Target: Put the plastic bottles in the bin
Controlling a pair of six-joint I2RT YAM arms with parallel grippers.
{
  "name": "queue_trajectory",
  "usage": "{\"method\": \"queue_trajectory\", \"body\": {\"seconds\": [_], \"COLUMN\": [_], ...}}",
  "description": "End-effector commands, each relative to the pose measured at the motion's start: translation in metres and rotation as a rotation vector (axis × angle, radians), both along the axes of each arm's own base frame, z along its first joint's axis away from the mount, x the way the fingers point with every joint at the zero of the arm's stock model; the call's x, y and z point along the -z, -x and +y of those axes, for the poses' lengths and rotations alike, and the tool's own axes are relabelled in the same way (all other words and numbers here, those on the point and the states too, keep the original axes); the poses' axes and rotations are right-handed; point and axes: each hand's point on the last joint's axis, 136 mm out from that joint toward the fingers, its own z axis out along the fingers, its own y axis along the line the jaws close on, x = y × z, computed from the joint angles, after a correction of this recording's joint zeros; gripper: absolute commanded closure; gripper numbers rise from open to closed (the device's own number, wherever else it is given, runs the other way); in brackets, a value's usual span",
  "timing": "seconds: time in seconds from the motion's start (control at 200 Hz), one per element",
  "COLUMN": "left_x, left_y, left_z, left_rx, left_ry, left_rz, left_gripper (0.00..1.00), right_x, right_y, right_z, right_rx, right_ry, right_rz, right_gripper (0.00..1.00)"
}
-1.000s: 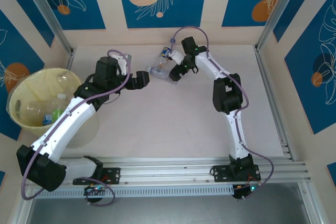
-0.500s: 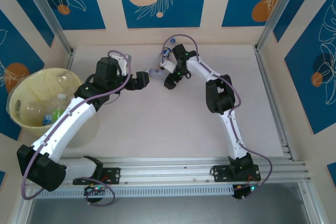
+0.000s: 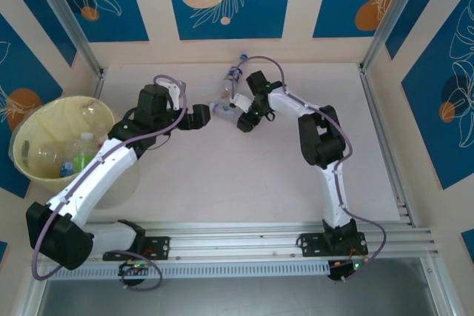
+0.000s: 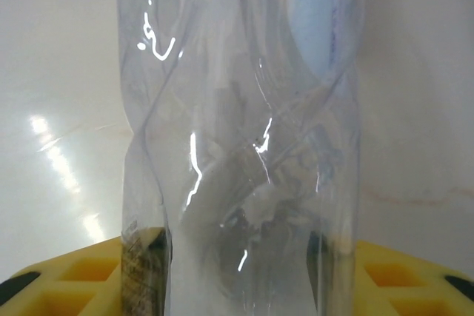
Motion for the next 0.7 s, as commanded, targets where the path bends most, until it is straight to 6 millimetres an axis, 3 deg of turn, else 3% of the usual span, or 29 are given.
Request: {"method": "queue_trajectory", "body": {"seconds": [0.0, 0.365, 0.695], "left_x": [-0.008, -0.017, 0.005], "left_y": [-0.004, -0.003, -0.012], "left_z": [0.002, -0.011, -0.026], "left_rx": [-0.042, -0.020, -0.011], "left_ry": [0.032, 0.193, 0.276], "left_rz": [-0.039, -0.087, -0.014], "left_gripper": [0.00, 0.00, 0.00], "right_x": [-0.057, -0.122, -0.134], "right_y": [0.011, 0.082, 0.120], "right_z": [0.020, 0.039, 0.045], "right_rx": [-0.009, 0.171, 0.377], "right_ry": [-0.155, -0.492, -0.689], "right_rz": [-0.074, -0.005, 0.098], "right_gripper": [0.58, 0.66, 0.68]}}
